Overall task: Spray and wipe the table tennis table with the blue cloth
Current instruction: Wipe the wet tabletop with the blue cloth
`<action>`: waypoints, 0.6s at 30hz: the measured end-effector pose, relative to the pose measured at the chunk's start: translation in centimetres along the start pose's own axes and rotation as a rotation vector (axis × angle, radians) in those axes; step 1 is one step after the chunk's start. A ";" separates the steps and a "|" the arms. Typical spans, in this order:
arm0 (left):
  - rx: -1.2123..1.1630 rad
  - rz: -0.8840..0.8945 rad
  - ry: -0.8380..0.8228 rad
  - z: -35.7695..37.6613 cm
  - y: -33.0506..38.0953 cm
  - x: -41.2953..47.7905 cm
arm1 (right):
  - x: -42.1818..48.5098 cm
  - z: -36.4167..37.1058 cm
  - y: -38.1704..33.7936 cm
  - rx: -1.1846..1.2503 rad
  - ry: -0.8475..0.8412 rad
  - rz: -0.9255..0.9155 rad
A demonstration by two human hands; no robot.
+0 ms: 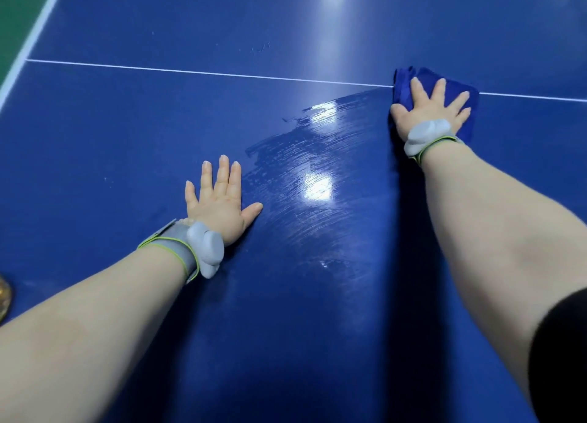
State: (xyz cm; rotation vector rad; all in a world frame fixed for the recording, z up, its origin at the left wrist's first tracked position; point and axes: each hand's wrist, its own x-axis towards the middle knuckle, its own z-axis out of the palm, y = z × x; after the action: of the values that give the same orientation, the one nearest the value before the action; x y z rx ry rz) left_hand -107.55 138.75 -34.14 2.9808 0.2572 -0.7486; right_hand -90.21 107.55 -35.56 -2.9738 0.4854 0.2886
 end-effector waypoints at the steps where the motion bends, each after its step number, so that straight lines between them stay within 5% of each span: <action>1: 0.006 -0.003 -0.001 0.0 0.0 0.0 | 0.1 0.0 -0.9 0.002 -0.008 -0.030; 13: -0.003 -0.014 0.003 0.0 0.1 0.0 | -11.1 3.3 -19.5 -0.112 -0.136 -0.796; 18: -0.034 0.005 -0.022 -0.2 -0.1 0.0 | -10.2 3.2 -18.7 -0.095 -0.130 -0.884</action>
State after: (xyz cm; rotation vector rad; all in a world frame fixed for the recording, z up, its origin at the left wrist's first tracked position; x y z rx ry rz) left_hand -107.44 138.89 -33.96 2.9381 0.2591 -0.7682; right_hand -94.12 128.69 -35.03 -2.8760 -0.8573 0.3943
